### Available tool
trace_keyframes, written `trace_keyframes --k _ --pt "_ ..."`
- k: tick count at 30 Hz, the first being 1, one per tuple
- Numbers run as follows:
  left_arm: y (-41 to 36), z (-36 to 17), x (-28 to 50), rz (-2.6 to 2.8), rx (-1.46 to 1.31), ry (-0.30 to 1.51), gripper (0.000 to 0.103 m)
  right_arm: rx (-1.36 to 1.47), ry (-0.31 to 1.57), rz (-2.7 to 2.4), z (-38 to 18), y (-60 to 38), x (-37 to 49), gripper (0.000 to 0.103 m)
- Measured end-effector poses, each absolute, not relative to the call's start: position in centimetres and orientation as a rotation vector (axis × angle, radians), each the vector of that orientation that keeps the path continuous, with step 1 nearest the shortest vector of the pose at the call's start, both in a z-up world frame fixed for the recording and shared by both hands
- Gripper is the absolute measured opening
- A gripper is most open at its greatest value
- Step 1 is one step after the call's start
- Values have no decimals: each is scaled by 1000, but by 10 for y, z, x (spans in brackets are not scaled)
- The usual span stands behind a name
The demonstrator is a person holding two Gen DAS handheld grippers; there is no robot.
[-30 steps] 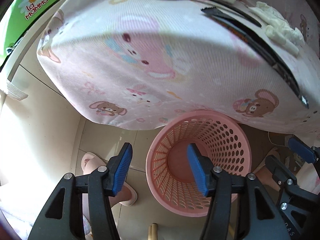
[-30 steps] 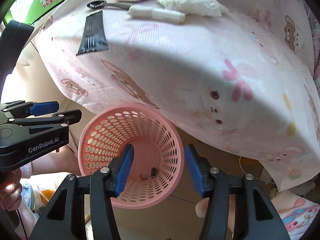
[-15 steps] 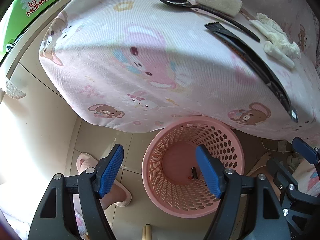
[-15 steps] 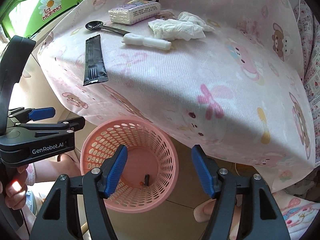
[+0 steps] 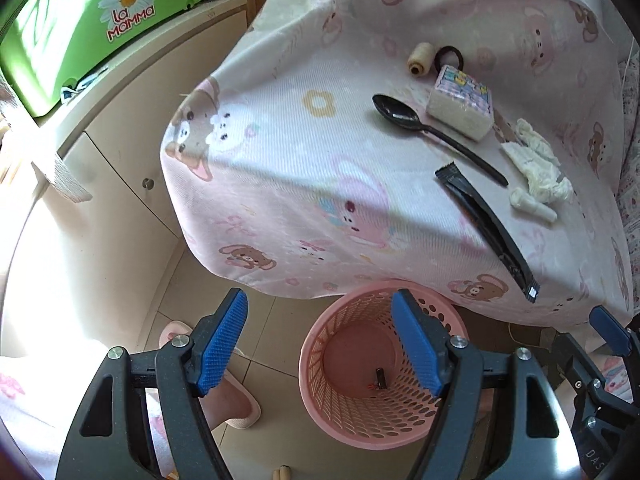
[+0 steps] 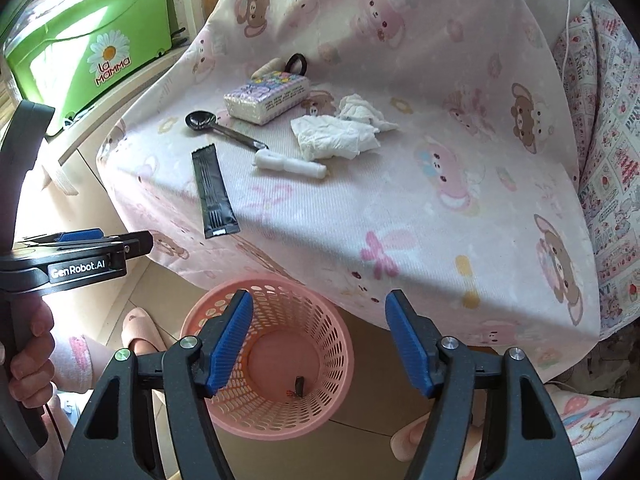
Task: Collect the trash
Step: 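Grasp the black comb in its sleeve with the right tool and lift it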
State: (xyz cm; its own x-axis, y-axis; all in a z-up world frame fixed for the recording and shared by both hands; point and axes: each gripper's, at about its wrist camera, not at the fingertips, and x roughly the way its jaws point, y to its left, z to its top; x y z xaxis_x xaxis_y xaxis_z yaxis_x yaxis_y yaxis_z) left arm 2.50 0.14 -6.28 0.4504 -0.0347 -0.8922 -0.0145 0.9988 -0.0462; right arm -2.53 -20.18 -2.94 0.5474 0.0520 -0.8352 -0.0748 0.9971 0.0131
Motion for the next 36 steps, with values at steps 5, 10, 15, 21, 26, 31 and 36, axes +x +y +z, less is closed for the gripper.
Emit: trace_keyframes --k 5,10,15,21,26,31,36 --pt "7 -38 21 20 -42 1007 73 -49 915 94 -15 -202 -32 71" --pt "17 -22 21 60 -45 951 73 -4 874 122 -7 -205 -31 71" --pt "25 -18 24 53 -90 952 73 21 859 183 -1 -199 -20 71" --pt "26 -10 25 86 -102 920 73 -68 885 264 -11 -164 -1 56" --pt "41 -4 30 159 -138 895 73 -60 917 276 -21 -146 21 47" --pt "42 3 29 180 -119 861 73 -98 918 270 -27 -133 36 42" --pt "32 2 28 158 -84 862 73 -66 936 252 -31 -132 49 35"
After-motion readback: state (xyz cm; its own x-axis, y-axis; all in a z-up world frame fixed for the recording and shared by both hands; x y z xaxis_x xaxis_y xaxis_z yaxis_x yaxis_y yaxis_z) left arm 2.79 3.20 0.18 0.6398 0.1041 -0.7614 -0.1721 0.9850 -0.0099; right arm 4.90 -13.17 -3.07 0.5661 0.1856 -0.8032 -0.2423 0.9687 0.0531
